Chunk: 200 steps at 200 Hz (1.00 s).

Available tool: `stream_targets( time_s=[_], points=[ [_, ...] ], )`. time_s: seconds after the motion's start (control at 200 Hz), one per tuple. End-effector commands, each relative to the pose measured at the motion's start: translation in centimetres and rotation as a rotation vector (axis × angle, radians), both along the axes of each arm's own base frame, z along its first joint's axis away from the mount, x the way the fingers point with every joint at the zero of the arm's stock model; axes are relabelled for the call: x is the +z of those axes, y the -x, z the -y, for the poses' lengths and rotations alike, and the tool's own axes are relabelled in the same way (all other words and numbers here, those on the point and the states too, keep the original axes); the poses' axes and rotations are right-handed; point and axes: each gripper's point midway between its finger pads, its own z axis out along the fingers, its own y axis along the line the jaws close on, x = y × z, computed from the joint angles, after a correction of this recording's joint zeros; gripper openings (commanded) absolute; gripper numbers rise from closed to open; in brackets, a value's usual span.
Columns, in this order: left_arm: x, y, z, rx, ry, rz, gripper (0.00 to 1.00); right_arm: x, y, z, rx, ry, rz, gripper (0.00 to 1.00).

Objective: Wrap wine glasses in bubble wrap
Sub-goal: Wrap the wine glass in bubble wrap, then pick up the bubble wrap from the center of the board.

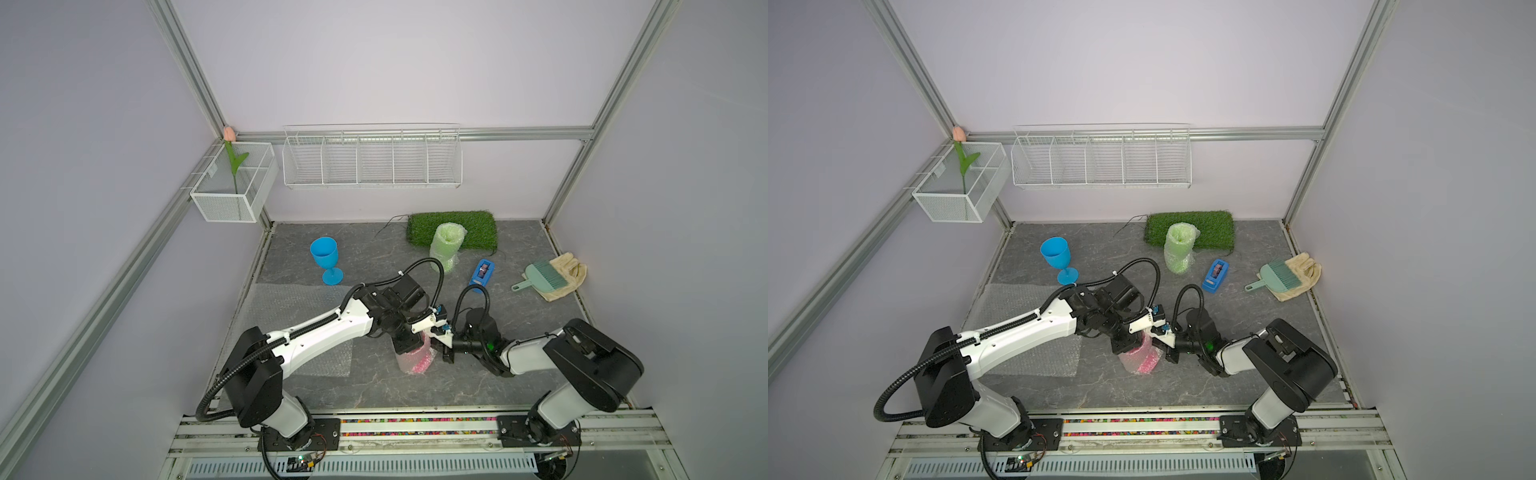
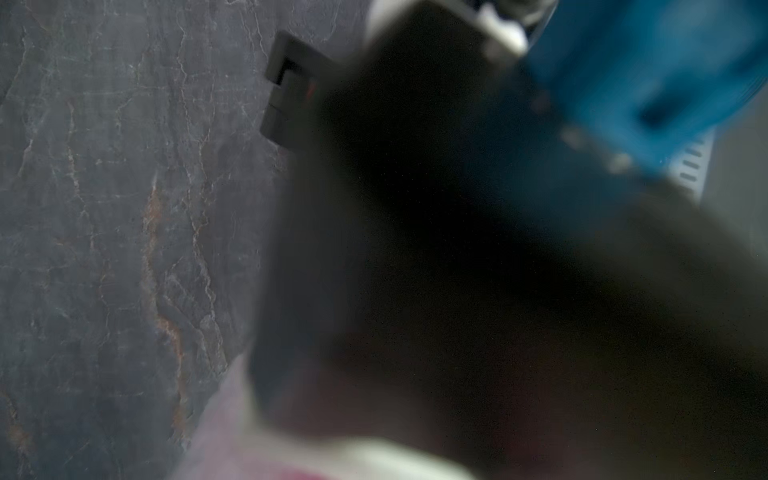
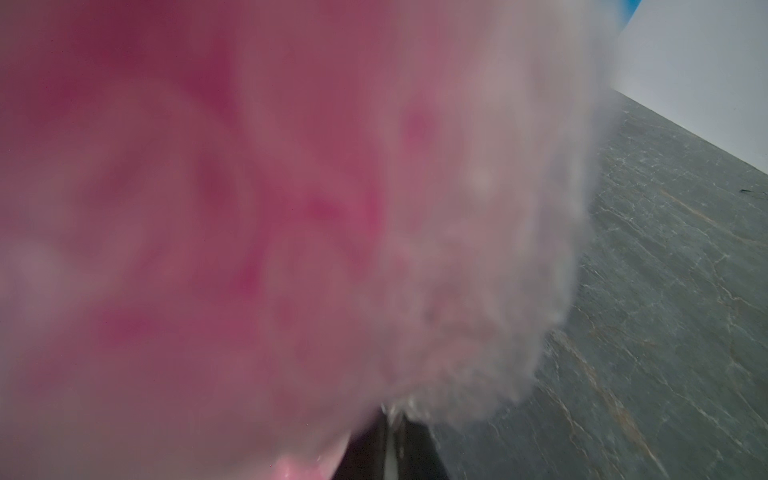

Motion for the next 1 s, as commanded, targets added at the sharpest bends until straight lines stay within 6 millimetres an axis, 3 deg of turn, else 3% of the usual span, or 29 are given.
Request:
stream_targets(
  time_s=[0.0,0.085,0.15,0.37,0.49,0.63,0.74,0.82,0.925,0.995],
  points=[
    [-5.0,2.4,-2.7,0.024,-0.163,-0.145,0.00,-0.8,-0.1,-0.1,0.001,0.027,-0.010,0.07],
    [-4.9,2.3,-2.5,0.035,-0.144,-0.138,0.01,-0.8,-0.1,0.0,0.000,0.027,-0.010,0.07],
    [-4.0,1.9,-2.4,0.049,-0.132,-0.118,0.10,-0.8,-0.1,0.0,-0.003,0.028,-0.010,0.07],
    [3.0,0.0,-1.8,0.109,-0.030,0.013,0.34,-0.7,-0.1,0.0,-0.006,0.030,-0.009,0.07],
    [6.2,-0.4,-2.1,0.148,0.008,0.057,0.39,-0.6,-0.3,0.0,-0.012,0.031,-0.005,0.07],
    [8.4,-0.6,-2.8,0.221,0.050,0.084,0.41,-0.7,-0.4,0.0,-0.014,0.034,-0.008,0.07],
    [8.9,-1.1,-3.7,0.331,0.069,0.096,0.41,-0.7,-0.4,0.1,-0.014,0.036,-0.008,0.07],
    [8.4,-2.6,-5.2,0.523,0.061,0.128,0.42,-0.7,-0.4,0.0,-0.016,0.038,-0.006,0.07],
    [6.7,-3.8,-8.3,0.772,-0.033,0.133,0.46,-0.9,-0.5,0.1,-0.021,0.042,-0.009,0.07],
    [5.4,-2.9,-8.6,0.806,-0.079,0.045,0.46,-1.0,-0.5,0.1,-0.022,0.044,-0.011,0.07]
  ],
)
